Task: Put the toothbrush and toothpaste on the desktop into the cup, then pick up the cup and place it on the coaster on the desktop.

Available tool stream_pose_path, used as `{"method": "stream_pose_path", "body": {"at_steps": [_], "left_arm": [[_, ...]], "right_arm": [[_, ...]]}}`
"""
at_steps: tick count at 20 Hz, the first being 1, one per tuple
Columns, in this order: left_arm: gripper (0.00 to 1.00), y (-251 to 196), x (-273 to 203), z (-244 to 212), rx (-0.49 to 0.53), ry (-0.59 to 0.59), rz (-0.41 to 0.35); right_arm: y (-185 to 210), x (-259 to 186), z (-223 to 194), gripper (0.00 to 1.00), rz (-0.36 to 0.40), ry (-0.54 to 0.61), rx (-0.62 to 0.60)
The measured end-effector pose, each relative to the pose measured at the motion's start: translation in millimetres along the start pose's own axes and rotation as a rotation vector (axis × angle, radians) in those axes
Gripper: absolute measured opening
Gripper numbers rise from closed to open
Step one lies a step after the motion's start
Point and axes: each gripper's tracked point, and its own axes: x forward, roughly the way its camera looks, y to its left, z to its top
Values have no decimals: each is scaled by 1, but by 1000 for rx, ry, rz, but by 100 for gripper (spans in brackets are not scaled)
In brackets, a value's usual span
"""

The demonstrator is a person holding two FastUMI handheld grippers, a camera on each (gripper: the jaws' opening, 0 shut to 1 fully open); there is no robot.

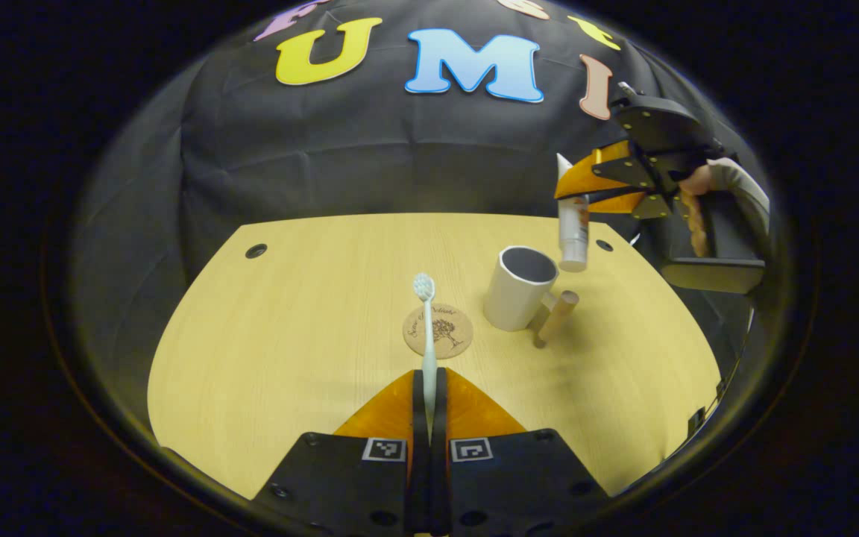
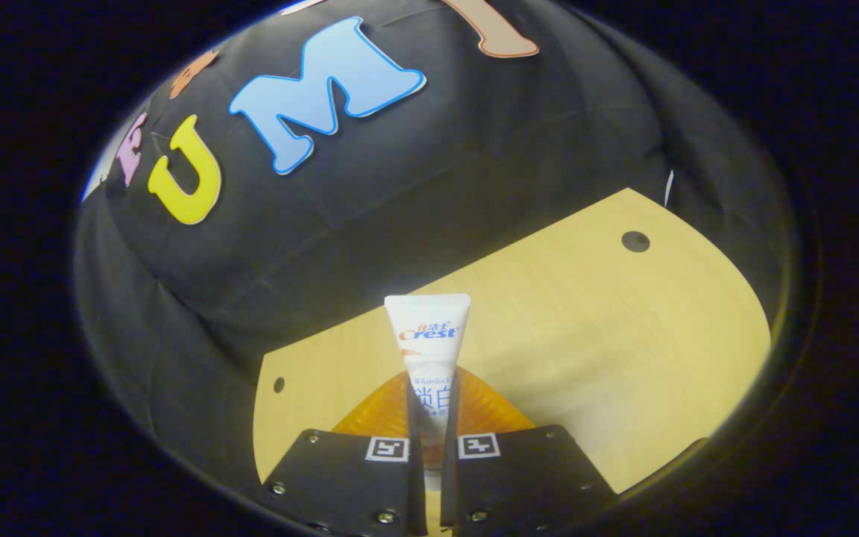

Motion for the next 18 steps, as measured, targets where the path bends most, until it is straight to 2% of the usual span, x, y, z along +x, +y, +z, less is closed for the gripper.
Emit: {"method": "stream_pose_path", "body": {"at_steps": [5, 9, 11, 13, 18], "left_arm": [[7, 5, 0, 8, -21, -15, 10], [8, 6, 1, 8, -31, -16, 13], [7, 4, 2, 11, -38, -19, 13], [7, 3, 1, 14, -44, -23, 13], [7, 1, 2, 18, -53, -37, 10]], "right_arm": [[0, 36, -14, 10, -15, -23, -73], [4, 42, -22, 10, -4, -63, -169], [6, 44, -29, 10, 10, -70, -184], [1, 45, -31, 10, -7, -87, -189], [-5, 37, -43, 20, 4, -63, -182]]}}
